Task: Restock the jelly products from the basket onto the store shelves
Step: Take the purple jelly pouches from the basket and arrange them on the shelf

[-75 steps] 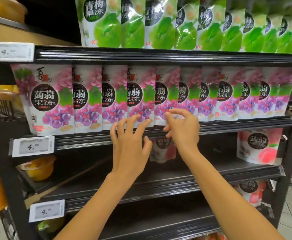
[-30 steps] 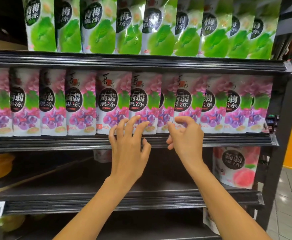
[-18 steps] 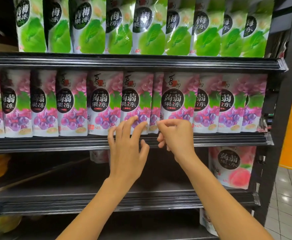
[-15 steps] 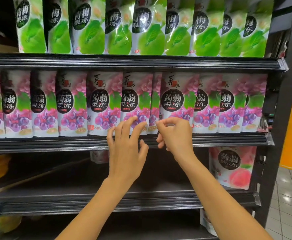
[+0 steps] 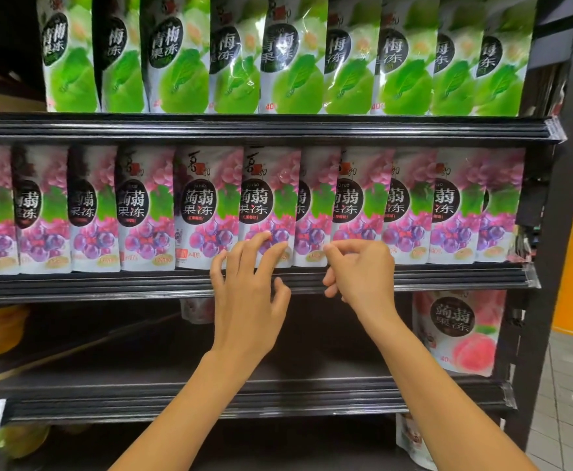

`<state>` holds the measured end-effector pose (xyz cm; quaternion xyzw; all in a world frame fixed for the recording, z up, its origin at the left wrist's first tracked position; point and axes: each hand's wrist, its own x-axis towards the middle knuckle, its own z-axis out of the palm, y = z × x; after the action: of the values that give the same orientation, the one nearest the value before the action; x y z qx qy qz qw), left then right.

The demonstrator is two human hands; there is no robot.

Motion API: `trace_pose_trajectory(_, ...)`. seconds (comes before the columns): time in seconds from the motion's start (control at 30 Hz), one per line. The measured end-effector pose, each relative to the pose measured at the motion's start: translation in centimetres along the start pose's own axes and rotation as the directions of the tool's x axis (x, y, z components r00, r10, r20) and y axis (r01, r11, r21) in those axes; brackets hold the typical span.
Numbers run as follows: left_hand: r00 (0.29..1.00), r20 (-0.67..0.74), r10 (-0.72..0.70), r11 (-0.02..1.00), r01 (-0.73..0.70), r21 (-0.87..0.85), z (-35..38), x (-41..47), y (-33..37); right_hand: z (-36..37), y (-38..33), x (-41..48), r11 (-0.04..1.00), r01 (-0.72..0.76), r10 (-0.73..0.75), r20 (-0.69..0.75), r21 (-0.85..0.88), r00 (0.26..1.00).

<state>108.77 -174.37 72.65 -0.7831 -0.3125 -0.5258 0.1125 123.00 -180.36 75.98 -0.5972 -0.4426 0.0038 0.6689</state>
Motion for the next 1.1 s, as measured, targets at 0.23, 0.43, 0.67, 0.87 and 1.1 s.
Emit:
trace_pose_trajectory(0.23, 0.999, 0.013, 0.041, 0.998, -0.041, -0.038, 0.7, 0.2, 2.6, -1.7, 1.1, -0.2, 0.994, 0.1, -0.092, -0.172, 0.038, 0.981)
trace_pose_trajectory(0.43, 0.996, 0.056, 0.073, 0.996, -0.07, -0.057, 2.2, 0.7, 4.8, -4.3, 2.6, 0.0, 0.998, 0.014, -0.001, -0.198, 0.064, 0.98)
trace_pose_trajectory(0.67, 0.995, 0.061, 0.08, 0.996, -0.078, -0.035, 3.9, 0.5, 6.5, -6.5, 3.1, 1.3, 0.997, -0.056, 0.061, -0.098, 0.053, 0.993)
trace_pose_trajectory(0.87, 0.995, 0.05, 0.089, 0.995, -0.087, -0.042, 4.6, 0.3, 7.5, -7.9, 3.6, 1.7, 1.0, -0.022, 0.024, -0.11, 0.02, 0.994)
trace_pose_trajectory(1.1, 0.99, 0.05, 0.134, 0.985, -0.127, -0.113, 4.9, 0.7, 9.0, -10.7, 5.2, 2.2, 1.0, 0.01, -0.016, -0.275, -0.024, 0.961)
